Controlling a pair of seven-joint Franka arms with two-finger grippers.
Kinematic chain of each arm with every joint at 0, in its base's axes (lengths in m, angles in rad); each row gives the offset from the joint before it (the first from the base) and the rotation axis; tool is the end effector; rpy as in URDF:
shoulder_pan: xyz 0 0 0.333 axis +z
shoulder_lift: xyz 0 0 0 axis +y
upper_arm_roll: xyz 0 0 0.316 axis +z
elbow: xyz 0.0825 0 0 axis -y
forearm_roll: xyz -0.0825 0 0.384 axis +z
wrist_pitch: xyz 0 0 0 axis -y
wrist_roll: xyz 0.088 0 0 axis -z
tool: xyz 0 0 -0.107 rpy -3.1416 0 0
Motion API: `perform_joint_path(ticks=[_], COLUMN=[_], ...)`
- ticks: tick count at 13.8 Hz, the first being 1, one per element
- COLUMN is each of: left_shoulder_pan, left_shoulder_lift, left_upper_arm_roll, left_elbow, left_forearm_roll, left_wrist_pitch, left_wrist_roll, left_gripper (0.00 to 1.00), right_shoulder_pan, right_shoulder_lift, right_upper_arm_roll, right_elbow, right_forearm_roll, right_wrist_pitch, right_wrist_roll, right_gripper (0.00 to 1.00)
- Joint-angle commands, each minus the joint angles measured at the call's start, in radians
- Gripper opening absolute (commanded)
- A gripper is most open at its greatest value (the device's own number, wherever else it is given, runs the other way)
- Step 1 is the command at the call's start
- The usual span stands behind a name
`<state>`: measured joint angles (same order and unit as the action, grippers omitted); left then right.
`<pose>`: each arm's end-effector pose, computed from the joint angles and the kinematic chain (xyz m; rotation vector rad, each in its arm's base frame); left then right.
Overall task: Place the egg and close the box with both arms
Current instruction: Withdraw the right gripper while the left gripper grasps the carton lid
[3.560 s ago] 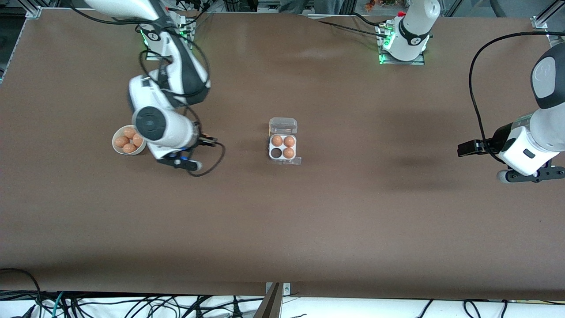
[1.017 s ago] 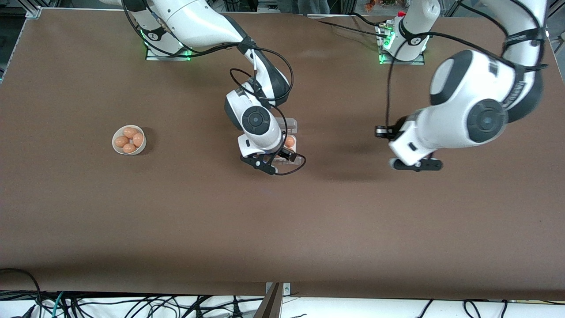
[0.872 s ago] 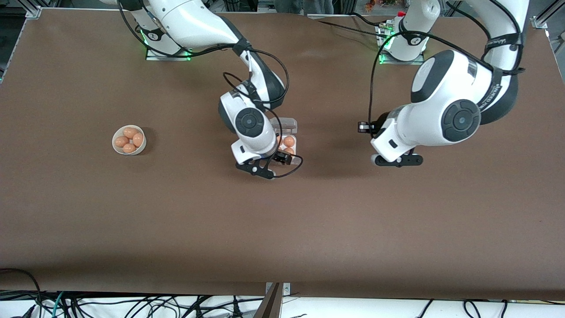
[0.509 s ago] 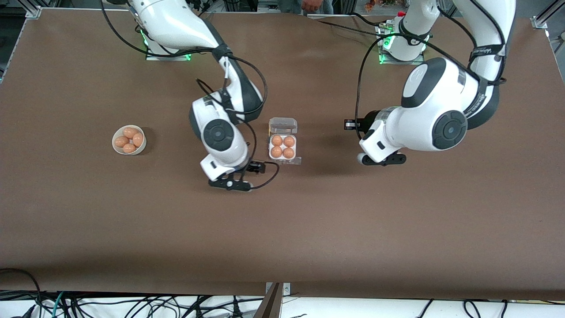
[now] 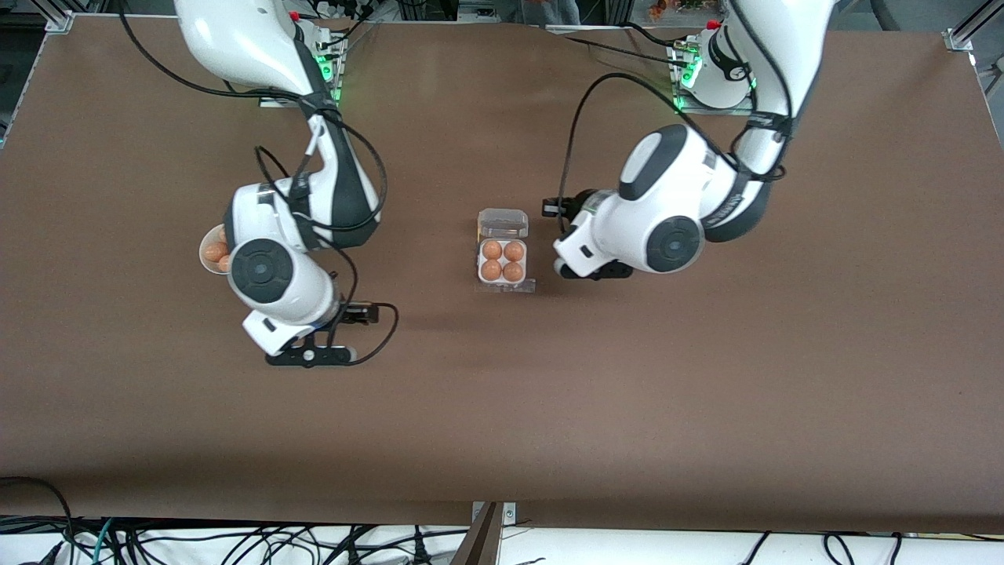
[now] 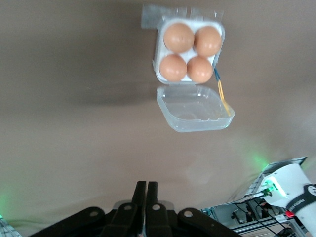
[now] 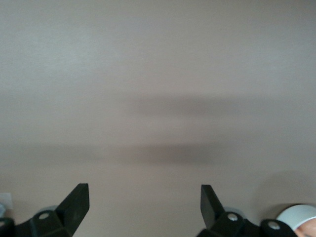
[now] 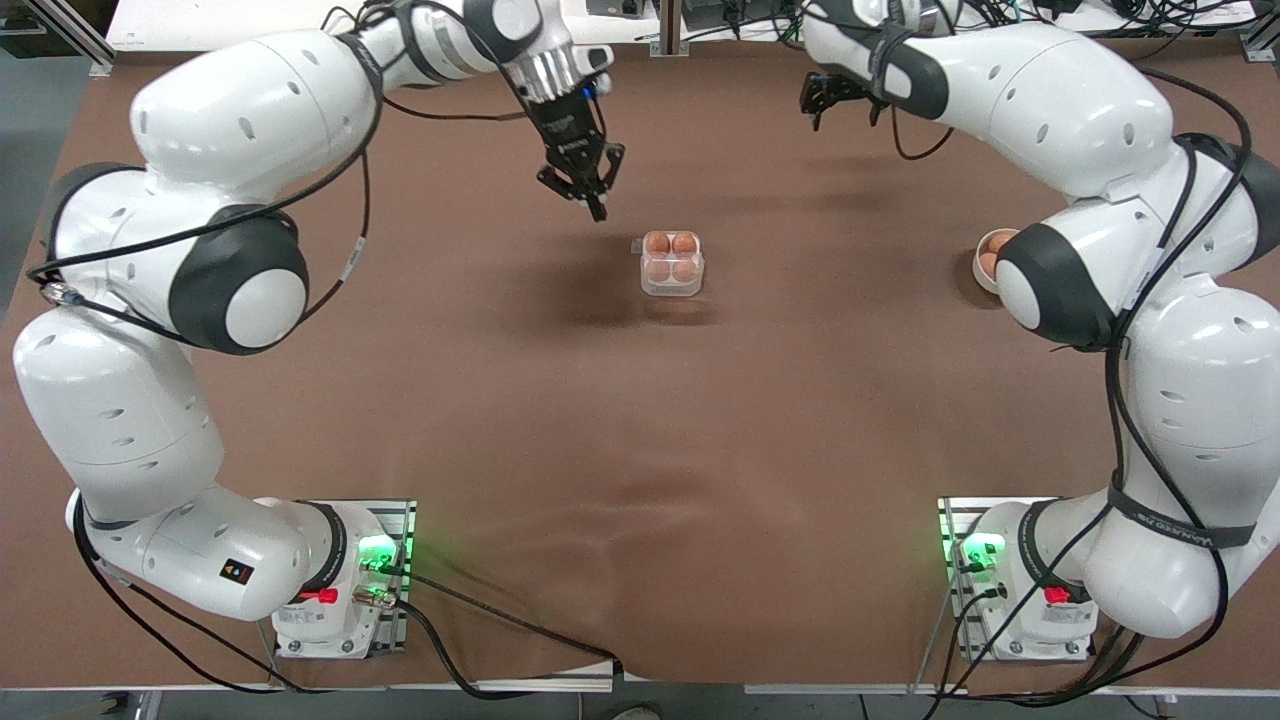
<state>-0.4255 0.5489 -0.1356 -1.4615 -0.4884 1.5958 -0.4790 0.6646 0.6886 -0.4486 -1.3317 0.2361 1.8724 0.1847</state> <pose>0.5414 -0.3813 0.3546 2.7264 0.0544 -0.8839 0.6777 0.2394 0.3458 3.0636 0.0466 -0.1043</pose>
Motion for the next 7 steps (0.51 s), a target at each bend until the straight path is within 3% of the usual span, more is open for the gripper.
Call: perform_joint_path(ticks=[1, 3, 5, 7], left_shoulder_pan=[-0.067, -0.099, -0.131, -0.156], left_shoulder_lift=[0.055, 0.081, 0.115, 0.143], left_upper_arm_roll=[0.011, 0.011, 0.013, 0.013], left_elbow=[0.030, 0.029, 0.030, 0.030], left_forearm_roll=[-0.022, -0.022, -0.019, -0.016], left_wrist_pitch=[0.000, 0.000, 0.001, 0.012], left_wrist_roll=[-0.068, -0.099, -0.101, -0.101], left_gripper=[0.04, 0.02, 0.01, 0.01], right_shoulder_pan=[-0.098, -0.266, -0.393, -0.466], right_shoulder_lift=[-0.101, -0.220, -0.344, -0.466], right_upper_arm_roll=[0.062, 0.247, 0.348, 0.409], right_elbow=[-0.044, -0.116, -0.223, -0.303], right_forearm_roll=[0.009, -0.079, -0.148, -0.187], right_wrist_pitch=[-0.027, -0.012, 0.055, 0.059], right_wrist_roll=[-0.065, -0.053, -0.068, -0.071], right_gripper=[1.00, 1.00, 1.00, 1.00])
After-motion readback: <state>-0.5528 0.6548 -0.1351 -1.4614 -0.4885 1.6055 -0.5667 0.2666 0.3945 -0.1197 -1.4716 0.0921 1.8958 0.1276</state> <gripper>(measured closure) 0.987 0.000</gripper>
